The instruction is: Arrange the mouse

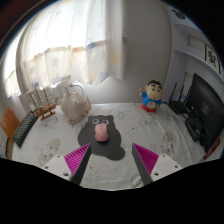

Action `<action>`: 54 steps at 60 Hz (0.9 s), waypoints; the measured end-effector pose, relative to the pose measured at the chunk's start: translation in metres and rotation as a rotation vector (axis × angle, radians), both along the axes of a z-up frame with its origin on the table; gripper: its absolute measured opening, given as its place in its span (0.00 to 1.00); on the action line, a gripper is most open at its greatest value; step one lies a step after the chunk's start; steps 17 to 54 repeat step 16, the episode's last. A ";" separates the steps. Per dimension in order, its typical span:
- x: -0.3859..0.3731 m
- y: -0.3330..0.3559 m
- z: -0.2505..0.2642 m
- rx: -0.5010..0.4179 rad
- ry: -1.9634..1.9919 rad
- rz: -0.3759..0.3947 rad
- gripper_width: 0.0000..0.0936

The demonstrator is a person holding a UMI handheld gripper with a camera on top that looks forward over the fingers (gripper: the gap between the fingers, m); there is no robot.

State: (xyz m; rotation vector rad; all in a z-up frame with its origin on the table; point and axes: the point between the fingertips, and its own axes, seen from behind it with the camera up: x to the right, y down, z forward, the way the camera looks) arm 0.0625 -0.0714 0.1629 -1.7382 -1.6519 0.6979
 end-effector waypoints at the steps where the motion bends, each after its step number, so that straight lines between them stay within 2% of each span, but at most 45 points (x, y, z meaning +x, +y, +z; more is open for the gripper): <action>1: 0.002 0.001 0.000 -0.004 0.001 -0.004 0.91; 12: 0.006 0.008 0.007 0.024 0.028 -0.020 0.91; 16: 0.007 0.002 0.008 0.001 0.027 -0.016 0.91; 54: 0.007 0.002 0.008 0.001 0.027 -0.016 0.91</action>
